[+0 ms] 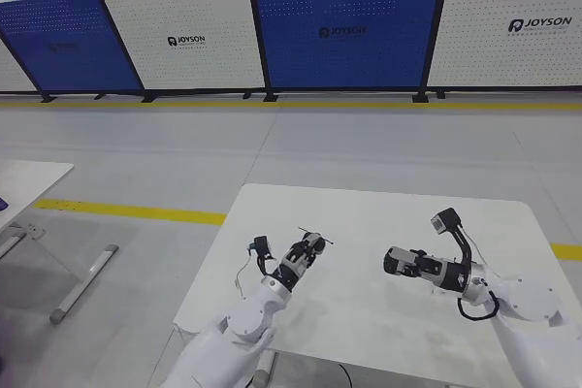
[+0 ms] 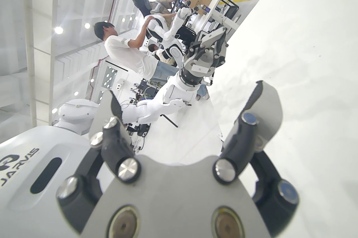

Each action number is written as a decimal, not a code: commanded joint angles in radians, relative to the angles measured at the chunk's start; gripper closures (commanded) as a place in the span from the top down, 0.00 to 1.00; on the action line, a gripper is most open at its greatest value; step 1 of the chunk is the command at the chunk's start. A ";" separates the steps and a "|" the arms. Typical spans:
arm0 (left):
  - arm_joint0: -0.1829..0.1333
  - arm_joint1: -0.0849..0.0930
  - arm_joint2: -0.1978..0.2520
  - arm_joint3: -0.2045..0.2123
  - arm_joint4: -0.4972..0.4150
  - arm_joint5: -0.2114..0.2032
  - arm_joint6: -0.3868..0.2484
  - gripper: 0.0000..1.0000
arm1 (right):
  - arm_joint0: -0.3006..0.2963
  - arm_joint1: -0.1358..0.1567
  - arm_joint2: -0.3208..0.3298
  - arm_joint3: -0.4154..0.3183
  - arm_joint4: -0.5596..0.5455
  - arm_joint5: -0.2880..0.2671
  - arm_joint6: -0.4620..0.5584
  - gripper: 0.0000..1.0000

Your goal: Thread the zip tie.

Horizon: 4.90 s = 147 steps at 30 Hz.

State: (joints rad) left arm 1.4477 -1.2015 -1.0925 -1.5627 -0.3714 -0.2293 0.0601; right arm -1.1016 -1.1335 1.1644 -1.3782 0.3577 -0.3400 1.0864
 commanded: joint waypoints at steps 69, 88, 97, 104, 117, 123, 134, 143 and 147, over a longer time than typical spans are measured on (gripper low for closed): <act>0.081 -0.045 0.046 -0.110 0.479 0.145 0.231 0.00 | 0.000 0.000 0.000 0.000 0.000 0.000 0.000 1.00; 0.021 -0.075 0.124 -0.082 0.443 0.177 0.262 0.00 | 0.000 0.000 0.000 0.000 0.000 0.000 0.000 1.00; 0.021 -0.075 0.124 -0.082 0.443 0.177 0.262 0.00 | 0.059 0.036 0.088 -0.033 -0.175 0.118 0.100 1.00; 0.021 -0.075 0.124 -0.082 0.443 0.177 0.262 0.00 | 0.088 0.093 0.215 -0.119 -0.405 0.256 0.293 1.00; 0.021 -0.075 0.124 -0.082 0.443 0.177 0.262 0.00 | 0.089 0.106 0.213 -0.170 -0.498 0.289 0.283 1.00; 0.021 -0.075 0.124 -0.082 0.443 0.177 0.262 0.00 | 0.097 0.112 0.167 -0.200 -0.649 0.445 0.297 1.00; 0.021 -0.075 0.124 -0.082 0.443 0.177 0.262 0.00 | 0.256 0.119 -0.027 -0.071 -0.857 0.680 0.304 1.00; 0.021 -0.075 0.124 -0.082 0.443 0.177 0.262 0.00 | 0.303 0.103 -0.094 0.024 -0.834 0.680 0.304 1.00; 0.021 -0.075 0.124 -0.082 0.443 0.177 0.262 0.00 | 0.303 0.103 -0.094 0.024 -0.834 0.680 0.304 1.00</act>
State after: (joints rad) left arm 1.4689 -1.2764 -0.9690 -1.6450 0.0716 -0.0519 0.3221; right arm -0.7992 -1.0308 1.0704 -1.3539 -0.4765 0.3400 1.3900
